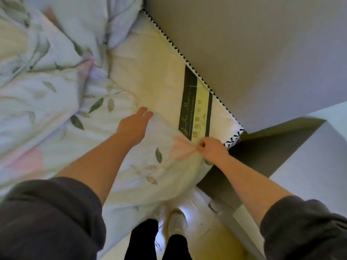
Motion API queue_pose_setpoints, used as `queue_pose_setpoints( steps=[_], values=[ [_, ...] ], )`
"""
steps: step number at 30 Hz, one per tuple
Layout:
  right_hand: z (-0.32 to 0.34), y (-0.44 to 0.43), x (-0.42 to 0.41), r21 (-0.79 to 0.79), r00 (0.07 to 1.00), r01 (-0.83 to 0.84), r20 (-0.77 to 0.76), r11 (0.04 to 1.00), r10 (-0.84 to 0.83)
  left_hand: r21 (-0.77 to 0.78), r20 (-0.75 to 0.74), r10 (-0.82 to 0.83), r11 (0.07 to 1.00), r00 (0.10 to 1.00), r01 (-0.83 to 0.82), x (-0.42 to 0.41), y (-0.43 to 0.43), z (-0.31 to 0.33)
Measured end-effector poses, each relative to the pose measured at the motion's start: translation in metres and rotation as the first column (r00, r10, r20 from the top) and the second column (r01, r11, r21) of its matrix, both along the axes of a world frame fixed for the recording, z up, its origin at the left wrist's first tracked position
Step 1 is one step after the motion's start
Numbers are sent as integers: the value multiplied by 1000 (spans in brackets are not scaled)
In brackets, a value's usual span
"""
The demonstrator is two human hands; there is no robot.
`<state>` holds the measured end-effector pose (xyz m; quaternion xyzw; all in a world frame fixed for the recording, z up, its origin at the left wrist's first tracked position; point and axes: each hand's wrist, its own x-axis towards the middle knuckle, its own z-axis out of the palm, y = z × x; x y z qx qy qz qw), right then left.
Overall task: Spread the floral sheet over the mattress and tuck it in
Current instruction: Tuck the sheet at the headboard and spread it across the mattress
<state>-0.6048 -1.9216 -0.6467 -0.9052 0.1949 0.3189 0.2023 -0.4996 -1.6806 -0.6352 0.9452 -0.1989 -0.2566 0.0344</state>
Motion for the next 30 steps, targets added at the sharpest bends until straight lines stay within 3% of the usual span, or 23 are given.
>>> queue_pose_setpoints(
  steps=[5, 8, 10, 12, 15, 18, 25, 30],
  values=[
    [3, -59, 1, 64, 991, 101, -90, 993, -95, 106, 27, -155, 983, 988, 151, 61, -32, -26],
    [10, -92, -12, -25, 984, 99, -144, 995, -101, 214, 5, -267, 942, 964, 260, 92, -32, -32],
    [12, -108, -26, -100, 981, 71, -171, 992, -88, 217, -34, -251, 943, 967, 253, 109, -32, -29],
    [11, -117, -37, -163, 982, 103, -142, 981, -127, 32, 15, -160, 987, 987, 160, 118, -42, -20],
    [10, -130, -48, -277, 962, 235, -72, 932, -264, -249, 182, -50, 964, 982, 95, 128, -102, 1],
    [10, -135, -45, -327, 935, 319, -44, 889, -352, -347, 225, 71, 938, 972, 12, 142, -154, 14],
    [-11, -122, -33, -27, 879, 475, -39, 880, -476, -66, 78, -58, 996, 995, 63, 133, -145, -11],
    [-11, -113, -27, -53, 895, 445, 33, 894, -444, 98, 92, -33, 995, 995, 24, 154, -118, -13]
  ],
)
